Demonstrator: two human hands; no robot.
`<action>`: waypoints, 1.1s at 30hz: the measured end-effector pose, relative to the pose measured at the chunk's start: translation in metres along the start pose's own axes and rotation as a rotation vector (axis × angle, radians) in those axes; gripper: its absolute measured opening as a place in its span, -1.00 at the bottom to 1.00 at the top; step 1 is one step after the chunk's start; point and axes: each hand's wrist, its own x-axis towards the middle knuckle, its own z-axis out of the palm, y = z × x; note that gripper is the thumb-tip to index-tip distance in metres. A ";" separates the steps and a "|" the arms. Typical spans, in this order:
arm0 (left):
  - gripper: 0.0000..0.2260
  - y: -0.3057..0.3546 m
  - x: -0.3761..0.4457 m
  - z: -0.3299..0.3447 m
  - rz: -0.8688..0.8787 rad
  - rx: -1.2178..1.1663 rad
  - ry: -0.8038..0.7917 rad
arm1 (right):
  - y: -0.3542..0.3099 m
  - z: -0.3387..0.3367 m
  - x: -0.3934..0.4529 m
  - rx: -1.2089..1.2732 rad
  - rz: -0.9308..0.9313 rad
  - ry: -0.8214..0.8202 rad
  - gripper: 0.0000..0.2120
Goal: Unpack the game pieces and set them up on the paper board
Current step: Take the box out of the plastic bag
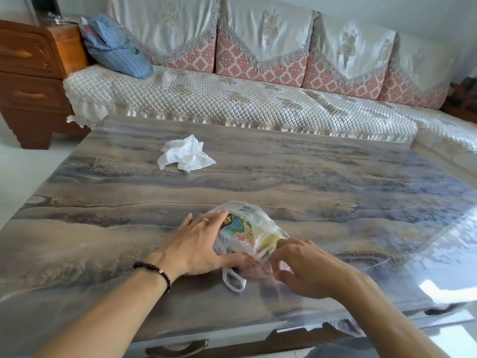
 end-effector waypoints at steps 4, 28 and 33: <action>0.11 0.008 -0.006 -0.001 0.061 0.015 0.154 | -0.013 -0.017 0.017 0.189 -0.010 0.395 -0.91; 0.16 0.005 -0.009 0.003 0.025 -0.028 0.093 | -0.013 -0.036 0.126 -0.003 -0.060 -0.510 -0.25; -0.16 0.006 -0.020 0.003 0.175 -0.090 0.188 | -0.007 -0.030 0.121 0.061 0.021 -0.507 -0.32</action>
